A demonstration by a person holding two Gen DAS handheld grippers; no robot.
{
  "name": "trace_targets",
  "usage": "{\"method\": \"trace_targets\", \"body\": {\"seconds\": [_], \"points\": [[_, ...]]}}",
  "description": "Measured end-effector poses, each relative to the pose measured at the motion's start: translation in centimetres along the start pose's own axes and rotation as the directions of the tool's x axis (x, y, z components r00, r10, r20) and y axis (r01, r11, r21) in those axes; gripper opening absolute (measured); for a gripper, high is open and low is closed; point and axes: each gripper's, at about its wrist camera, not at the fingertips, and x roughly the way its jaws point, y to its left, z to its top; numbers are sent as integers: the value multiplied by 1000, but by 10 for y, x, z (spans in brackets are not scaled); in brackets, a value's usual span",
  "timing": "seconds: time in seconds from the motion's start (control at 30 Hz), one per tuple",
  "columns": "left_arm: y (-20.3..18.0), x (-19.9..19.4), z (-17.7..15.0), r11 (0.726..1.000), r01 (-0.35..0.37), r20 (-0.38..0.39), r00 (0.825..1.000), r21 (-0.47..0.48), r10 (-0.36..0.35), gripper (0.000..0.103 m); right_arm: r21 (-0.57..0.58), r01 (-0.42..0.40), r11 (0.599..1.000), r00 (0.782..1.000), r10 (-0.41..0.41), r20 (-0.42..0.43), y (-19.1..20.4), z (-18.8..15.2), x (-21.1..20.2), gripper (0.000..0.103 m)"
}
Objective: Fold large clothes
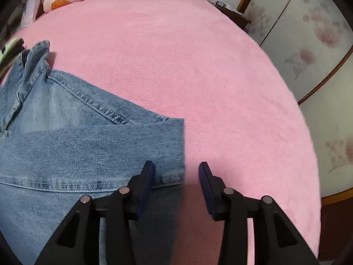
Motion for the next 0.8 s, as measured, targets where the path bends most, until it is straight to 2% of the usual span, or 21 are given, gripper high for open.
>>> {"method": "trace_targets", "body": {"seconds": [0.07, 0.1, 0.17, 0.23, 0.27, 0.37, 0.53, 0.67, 0.8], "points": [[1, -6, 2, 1000, 4, -39, 999, -15, -4, 36, 0, 7, 1000, 1000, -7, 1, 1, 0, -8, 41], [4, -12, 2, 999, 7, -60, 998, -33, -9, 39, 20, -22, 1000, 1000, 22, -5, -1, -1, -15, 41], [5, -32, 3, 998, 17, -66, 998, -63, -22, 62, 57, -71, 996, 997, 71, -7, -1, -3, -28, 41], [8, -61, 2, 996, 13, -40, 999, -90, -16, 77, 81, -111, 991, 994, 112, -5, -3, -8, -47, 41], [8, -77, 1, 995, 9, -28, 1000, -98, -11, 81, 84, -128, 988, 992, 129, -6, -3, -11, -53, 41], [12, -114, -1, 994, 18, -22, 1000, -108, -20, 81, 75, -197, 977, 980, 199, -12, -4, -22, -86, 41], [19, -191, -10, 990, 28, 19, 999, -136, -26, 81, 9, -263, 965, 965, 263, 7, -5, -30, -139, 41], [21, -243, -19, 987, 26, 51, 999, -158, -18, 86, -36, -298, 954, 954, 299, 31, -7, -28, -178, 41], [23, -291, -31, 983, 9, 90, 996, -181, 7, 86, -60, -364, 929, 929, 367, 50, -12, -25, -217, 41]]}}
